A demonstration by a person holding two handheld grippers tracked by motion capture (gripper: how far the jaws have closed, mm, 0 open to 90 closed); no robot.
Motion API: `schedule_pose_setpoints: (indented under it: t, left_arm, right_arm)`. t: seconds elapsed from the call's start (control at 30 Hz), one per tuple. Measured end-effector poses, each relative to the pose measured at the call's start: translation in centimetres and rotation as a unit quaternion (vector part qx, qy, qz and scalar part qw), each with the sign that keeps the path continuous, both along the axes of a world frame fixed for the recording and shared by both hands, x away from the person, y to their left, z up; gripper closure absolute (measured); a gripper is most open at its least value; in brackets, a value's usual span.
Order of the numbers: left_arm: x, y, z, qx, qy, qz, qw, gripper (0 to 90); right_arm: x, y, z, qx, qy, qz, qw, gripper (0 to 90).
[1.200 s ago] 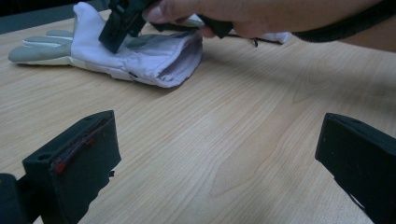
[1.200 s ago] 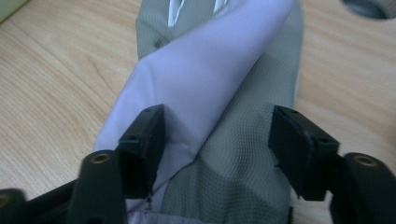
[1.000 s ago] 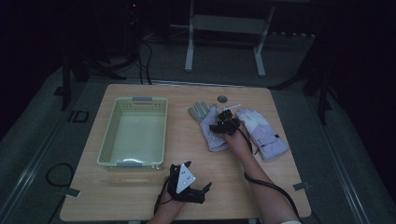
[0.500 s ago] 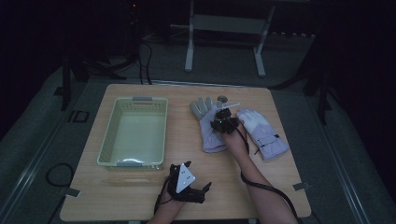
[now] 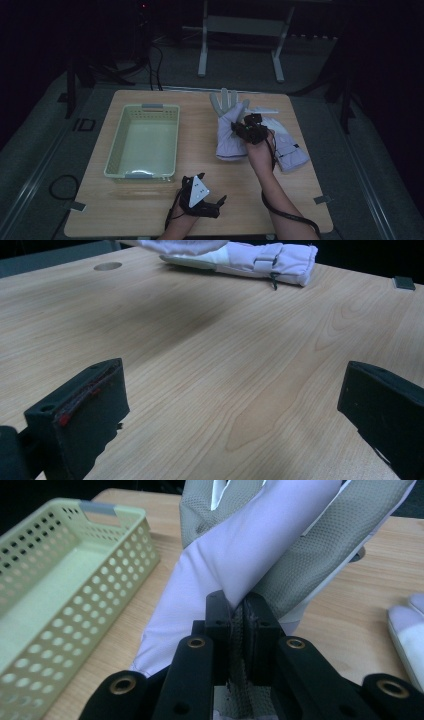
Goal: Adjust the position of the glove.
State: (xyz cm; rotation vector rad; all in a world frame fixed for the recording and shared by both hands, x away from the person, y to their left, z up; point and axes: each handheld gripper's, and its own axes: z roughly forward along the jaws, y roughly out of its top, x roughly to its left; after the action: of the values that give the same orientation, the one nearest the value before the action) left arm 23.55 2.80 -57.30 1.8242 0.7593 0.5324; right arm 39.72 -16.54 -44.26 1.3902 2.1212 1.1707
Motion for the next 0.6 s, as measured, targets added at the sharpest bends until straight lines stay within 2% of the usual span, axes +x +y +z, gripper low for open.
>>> schedule_pose_setpoints:
  t: [0.13,0.3,0.37,0.4,0.5,0.6]
  left_arm:
    - [0.0,0.0,0.0,-0.001,0.0,0.0,1.0,0.0]
    - [0.0,0.0,0.0,0.0,0.0,-0.002,1.0,0.0]
    - [0.0,0.0,0.0,0.001,0.0,-0.002,1.0,0.0]
    - [0.0,0.0,0.0,0.002,-0.002,-0.002,1.0,0.0]
    - [-0.1,0.0,0.0,0.002,-0.003,-0.003,1.0,0.0]
    - [-0.1,0.0,0.0,0.002,-0.003,-0.004,1.0,0.0]
  right_arm:
    - [-1.8,0.0,-0.7,-0.004,-0.007,0.001,1.0,83.0]
    - [-3.4,-0.2,-3.1,-0.001,0.015,-0.012,0.9998,83.0]
    - [-3.4,-0.2,-3.1,-0.001,0.015,-0.012,0.9998,83.0]
    - [-3.9,0.1,-5.1,-0.012,0.037,-0.019,0.9991,83.0]
    - [-4.3,0.5,-6.5,-0.018,0.052,-0.023,0.9982,83.0]
    - [-4.3,0.7,-7.1,-0.032,0.054,-0.025,0.9977,83.0]
